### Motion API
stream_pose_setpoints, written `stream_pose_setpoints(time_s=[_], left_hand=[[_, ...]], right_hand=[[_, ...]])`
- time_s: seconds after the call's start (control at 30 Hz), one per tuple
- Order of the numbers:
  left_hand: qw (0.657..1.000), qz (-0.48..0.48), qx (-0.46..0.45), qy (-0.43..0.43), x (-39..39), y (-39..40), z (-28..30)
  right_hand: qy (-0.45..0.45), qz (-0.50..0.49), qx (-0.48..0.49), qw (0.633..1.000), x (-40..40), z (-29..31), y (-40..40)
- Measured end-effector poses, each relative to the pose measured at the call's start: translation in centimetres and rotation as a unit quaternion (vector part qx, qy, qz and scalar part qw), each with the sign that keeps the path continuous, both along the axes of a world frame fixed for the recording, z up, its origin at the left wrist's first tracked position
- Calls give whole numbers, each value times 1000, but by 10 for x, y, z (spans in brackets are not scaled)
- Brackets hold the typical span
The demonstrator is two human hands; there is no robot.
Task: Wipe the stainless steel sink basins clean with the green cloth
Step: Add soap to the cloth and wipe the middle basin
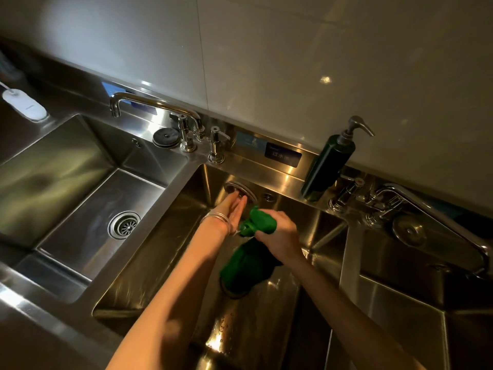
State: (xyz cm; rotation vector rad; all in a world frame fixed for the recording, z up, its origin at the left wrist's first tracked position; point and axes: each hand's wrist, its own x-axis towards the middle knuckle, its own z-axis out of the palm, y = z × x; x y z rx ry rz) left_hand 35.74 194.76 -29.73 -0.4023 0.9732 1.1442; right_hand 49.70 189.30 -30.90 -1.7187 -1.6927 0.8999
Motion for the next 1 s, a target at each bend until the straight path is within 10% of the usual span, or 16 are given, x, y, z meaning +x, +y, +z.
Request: stream_pose_setpoints(time_s=[0.13,0.3,0.37,0.47,0.63,1.0], left_hand=[[1000,-25,-5,1,-3,-8,-5],[965,-149,7,217,-19,21,-15],[895,-209,49,392,-13,42,-17],[688,-333,141,629,5,72,-15],[483,-418,204,742,25,117,-29],[342,-475,181,790,28,155,-38]], right_hand=[[216,-77,-111,967,-2,10,1],[67,-8,-55,996,2,10,2],[32,13,-62,997,7,5,1],[26,-16,-95,995,21,-4,0],[0,-15,-129,992,46,-13,4],[-26,9,-106,994,49,-29,14]])
